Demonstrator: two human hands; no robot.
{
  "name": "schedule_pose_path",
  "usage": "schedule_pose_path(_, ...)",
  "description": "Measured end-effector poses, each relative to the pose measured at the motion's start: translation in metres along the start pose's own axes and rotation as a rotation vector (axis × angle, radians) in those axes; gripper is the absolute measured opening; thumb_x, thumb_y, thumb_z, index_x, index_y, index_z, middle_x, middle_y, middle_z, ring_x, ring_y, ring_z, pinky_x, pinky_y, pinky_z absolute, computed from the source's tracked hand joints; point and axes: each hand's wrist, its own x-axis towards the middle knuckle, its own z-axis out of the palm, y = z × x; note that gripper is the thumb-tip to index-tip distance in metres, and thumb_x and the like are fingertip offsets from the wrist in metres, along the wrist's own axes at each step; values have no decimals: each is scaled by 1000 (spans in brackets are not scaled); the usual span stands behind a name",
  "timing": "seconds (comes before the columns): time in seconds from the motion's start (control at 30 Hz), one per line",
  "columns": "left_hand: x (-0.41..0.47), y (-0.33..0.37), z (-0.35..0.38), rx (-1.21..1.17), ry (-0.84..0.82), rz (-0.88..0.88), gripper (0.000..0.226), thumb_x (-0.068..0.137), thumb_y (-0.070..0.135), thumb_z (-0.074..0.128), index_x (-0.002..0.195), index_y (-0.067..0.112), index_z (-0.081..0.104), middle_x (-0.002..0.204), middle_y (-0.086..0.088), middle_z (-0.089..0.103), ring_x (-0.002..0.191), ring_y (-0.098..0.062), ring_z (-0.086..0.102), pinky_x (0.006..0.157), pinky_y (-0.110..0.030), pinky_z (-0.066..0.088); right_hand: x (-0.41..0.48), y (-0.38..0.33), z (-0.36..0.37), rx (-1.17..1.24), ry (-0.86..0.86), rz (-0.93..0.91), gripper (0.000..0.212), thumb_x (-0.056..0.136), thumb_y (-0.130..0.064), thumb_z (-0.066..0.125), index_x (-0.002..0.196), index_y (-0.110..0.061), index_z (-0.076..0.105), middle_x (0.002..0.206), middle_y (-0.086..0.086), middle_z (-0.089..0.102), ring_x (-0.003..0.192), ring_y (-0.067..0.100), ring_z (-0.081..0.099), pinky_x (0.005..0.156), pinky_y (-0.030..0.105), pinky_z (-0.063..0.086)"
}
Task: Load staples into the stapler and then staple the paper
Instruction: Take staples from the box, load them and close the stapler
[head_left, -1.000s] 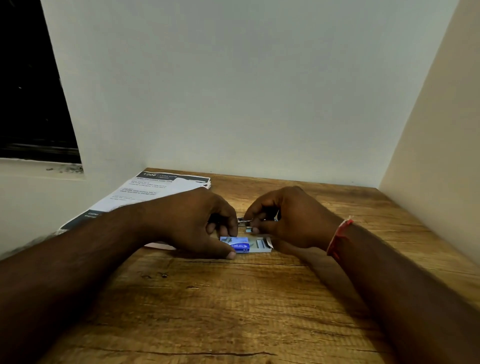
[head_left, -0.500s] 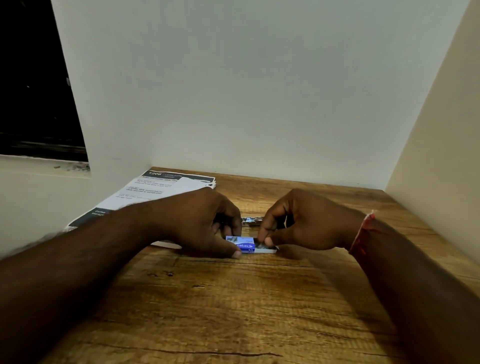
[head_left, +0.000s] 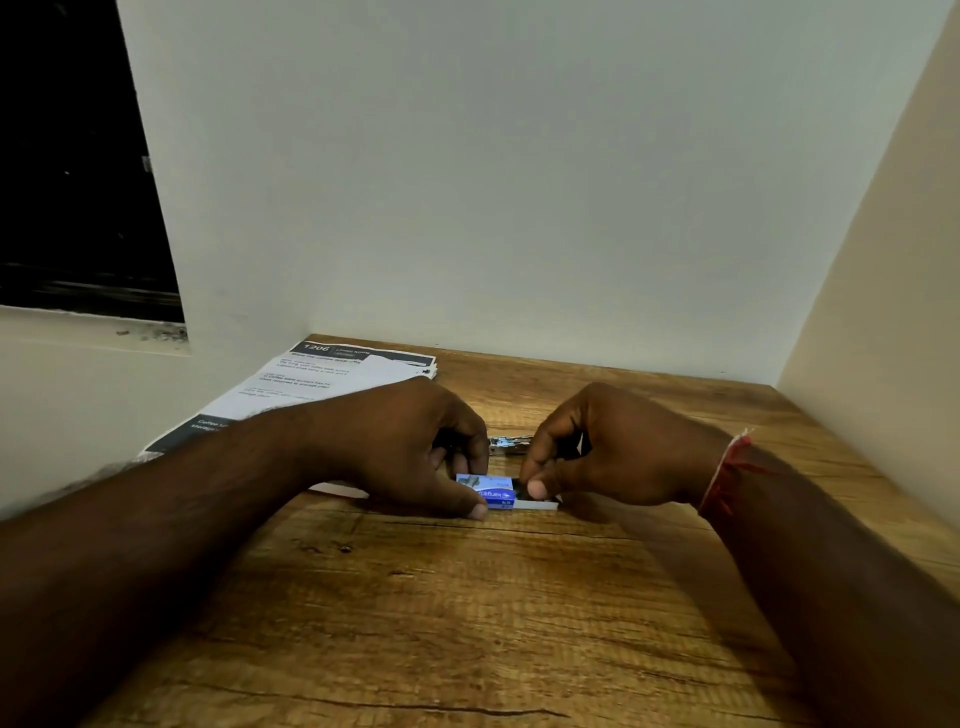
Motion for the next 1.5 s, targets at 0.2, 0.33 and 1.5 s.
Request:
schedule_pose_path(0.2, -1, 1, -1, 1, 1, 1, 31, 82, 54, 97, 101, 35, 83, 91, 18, 80, 70, 3, 67, 67, -26, 56, 3, 3, 2, -11, -16, 10, 8, 90, -32, 90, 98, -34, 89, 95, -10, 85, 89, 13, 76, 76, 28, 59)
schedule_pose_path(0.33, -1, 1, 0, -2, -1, 3, 30, 82, 54, 97, 101, 36, 83, 92, 18, 80, 70, 3, 67, 66, -25, 55, 3, 5, 2, -18, -23, -2, 8, 91, -32, 89, 98, -36, 88, 97, -6, 85, 90, 19, 77, 73, 23, 57)
schedule_pose_path(1.5, -1, 3, -1, 1, -8, 6, 30, 83, 53, 96, 102, 35, 83, 93, 17, 80, 69, 3, 66, 65, -23, 53, 8, -2, 15, -125, 34, 43, 10, 95, -37, 83, 89, -28, 84, 84, -9, 78, 69, 0, 64, 64, 23, 51)
